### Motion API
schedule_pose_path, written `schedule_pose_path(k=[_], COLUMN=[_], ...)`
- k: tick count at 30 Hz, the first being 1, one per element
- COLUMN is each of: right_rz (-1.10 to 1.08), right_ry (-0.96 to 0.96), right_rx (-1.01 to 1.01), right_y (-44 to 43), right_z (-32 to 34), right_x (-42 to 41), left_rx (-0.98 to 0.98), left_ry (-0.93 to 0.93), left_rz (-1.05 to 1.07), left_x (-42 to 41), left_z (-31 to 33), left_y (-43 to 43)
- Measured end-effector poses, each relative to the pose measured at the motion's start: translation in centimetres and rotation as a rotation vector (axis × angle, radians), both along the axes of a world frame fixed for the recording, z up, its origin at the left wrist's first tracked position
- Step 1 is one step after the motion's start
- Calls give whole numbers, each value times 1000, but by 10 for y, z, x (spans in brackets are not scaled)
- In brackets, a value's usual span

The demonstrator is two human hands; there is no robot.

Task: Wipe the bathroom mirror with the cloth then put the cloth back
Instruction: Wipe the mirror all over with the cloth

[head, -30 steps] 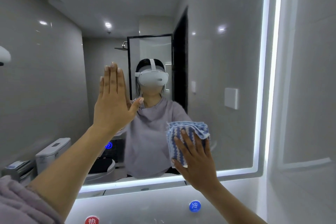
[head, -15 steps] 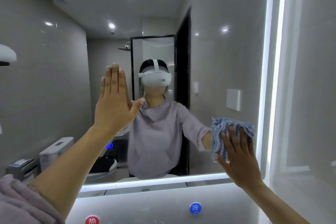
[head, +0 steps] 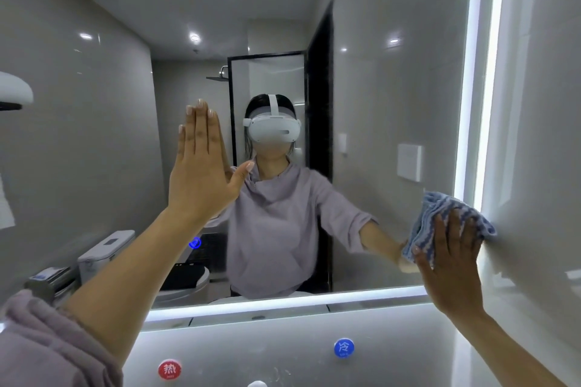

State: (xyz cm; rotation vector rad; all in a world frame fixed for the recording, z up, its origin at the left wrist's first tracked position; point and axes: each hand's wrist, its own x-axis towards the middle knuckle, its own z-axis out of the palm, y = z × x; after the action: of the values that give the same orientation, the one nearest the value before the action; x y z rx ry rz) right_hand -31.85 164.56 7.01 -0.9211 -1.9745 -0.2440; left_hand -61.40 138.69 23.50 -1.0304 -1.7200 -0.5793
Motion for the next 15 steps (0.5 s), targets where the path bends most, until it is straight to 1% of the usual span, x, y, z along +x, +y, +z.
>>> schedule_pose_path(k=[4,7,11,15], right_rz=[-5,21,101,135], right_ry=[100,162,105,85], right_rx=[-80,-62,67,78], right_y=[-6,-19,-50,-85], right_z=[-3,-5,-14,-28], right_x=[-16,-33,-67,-107], left_rx=[7,13,20,15], left_ry=[5,7,9,15], left_rz=[-7,-17,-16,-5], left_x=[-1,-1,-2,-3], left_z=[0,0,0,0], left_y=[0,0,1,2])
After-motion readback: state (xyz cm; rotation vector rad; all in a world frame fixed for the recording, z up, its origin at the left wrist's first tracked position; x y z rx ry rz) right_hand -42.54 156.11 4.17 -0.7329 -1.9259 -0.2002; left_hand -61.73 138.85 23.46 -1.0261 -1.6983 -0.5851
